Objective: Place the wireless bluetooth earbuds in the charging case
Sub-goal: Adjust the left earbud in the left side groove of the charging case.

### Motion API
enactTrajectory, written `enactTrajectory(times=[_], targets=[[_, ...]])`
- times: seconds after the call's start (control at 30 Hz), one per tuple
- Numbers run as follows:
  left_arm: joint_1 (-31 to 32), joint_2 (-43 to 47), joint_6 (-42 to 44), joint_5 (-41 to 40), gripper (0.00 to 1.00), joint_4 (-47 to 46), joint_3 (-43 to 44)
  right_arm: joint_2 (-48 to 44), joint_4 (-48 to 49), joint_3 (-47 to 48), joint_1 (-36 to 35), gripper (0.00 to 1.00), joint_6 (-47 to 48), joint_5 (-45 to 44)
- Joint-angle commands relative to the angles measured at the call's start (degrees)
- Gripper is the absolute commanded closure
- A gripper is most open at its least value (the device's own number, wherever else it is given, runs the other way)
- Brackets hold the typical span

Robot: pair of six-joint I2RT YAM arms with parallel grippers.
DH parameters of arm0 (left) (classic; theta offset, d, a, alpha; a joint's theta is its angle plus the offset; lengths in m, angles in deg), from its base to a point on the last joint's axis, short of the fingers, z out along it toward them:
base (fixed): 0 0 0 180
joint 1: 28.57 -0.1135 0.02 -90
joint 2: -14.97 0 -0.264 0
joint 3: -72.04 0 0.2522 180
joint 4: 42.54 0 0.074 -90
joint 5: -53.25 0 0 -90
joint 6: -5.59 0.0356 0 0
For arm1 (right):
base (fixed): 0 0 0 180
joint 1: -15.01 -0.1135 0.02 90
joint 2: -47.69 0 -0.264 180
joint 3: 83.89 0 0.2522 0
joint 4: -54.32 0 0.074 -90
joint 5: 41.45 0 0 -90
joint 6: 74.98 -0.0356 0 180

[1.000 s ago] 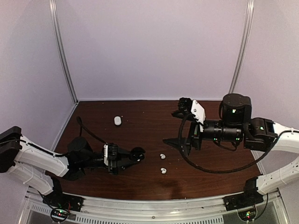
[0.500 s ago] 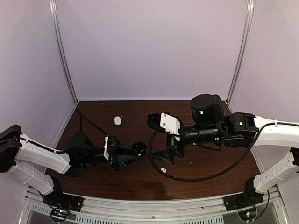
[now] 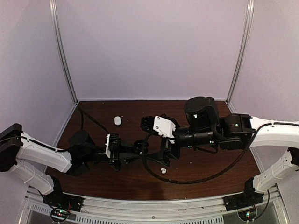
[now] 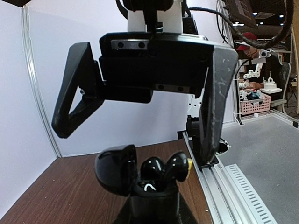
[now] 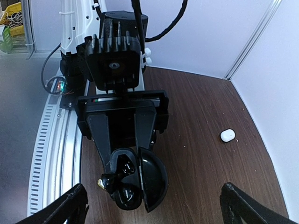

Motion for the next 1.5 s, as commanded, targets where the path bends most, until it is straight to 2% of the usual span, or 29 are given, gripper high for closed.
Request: enactTrajectory(times=[0.0,0.93,1.47], targets=[[-0.38,-0.83,0.27,1.31,0.97,-0.87,1.97,0.77,1.47,1.28,-0.53,0.00,-1.47,-4.20],[-0.33,-0.84,4.27,1.74,0.96,0.44,2.02,4.23,5.11,1.26,-0.01,0.00,-8.62,-7.90],[-0.30,-0.48,5.62,1.58,0.96,0.65,1.64,4.67,6.98,1.55,4.51,0.00,-12.87,-0.57]])
